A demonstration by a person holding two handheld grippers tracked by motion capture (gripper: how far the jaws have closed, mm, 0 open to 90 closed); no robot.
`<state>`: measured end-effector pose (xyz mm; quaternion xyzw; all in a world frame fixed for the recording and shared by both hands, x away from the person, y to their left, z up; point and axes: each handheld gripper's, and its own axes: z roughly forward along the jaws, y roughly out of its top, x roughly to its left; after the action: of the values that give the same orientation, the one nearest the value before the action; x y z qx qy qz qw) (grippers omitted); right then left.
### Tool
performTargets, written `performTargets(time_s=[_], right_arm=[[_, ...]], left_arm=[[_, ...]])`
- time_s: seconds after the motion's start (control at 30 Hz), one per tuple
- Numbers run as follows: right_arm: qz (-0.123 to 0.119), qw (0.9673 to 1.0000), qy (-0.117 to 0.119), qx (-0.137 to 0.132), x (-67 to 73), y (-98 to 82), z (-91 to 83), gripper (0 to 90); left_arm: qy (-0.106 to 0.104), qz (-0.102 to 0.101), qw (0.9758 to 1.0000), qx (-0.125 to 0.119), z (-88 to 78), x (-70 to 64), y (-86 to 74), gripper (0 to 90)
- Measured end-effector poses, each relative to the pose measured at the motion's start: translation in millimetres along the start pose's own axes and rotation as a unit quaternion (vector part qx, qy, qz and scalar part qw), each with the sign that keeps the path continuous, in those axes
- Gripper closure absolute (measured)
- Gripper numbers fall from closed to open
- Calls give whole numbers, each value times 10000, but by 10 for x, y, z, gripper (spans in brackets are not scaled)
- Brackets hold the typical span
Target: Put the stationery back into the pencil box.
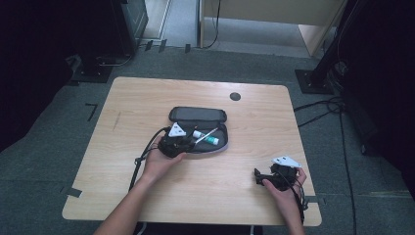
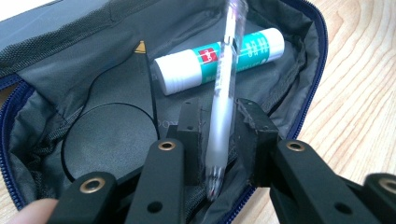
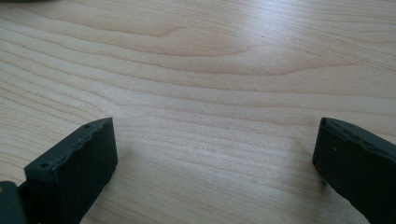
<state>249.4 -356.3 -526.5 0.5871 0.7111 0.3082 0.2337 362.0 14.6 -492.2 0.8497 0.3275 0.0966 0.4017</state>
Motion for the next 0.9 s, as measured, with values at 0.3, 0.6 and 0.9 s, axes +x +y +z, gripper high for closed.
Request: performTargets(time_s=[0.3, 0.6, 0.9], right_arm=[[7, 10000, -2, 11, 1, 1, -2, 0], [1, 10000, -1, 9, 0, 1, -2, 0], [1, 10000, -1, 10, 0, 1, -2, 0]], left_arm=[[-66, -307, 9989, -336, -87, 32, -1, 637], [30, -611, 9967, -530, -254, 112, -42, 434], [194, -639, 9960, -588, -491, 71, -73, 134]])
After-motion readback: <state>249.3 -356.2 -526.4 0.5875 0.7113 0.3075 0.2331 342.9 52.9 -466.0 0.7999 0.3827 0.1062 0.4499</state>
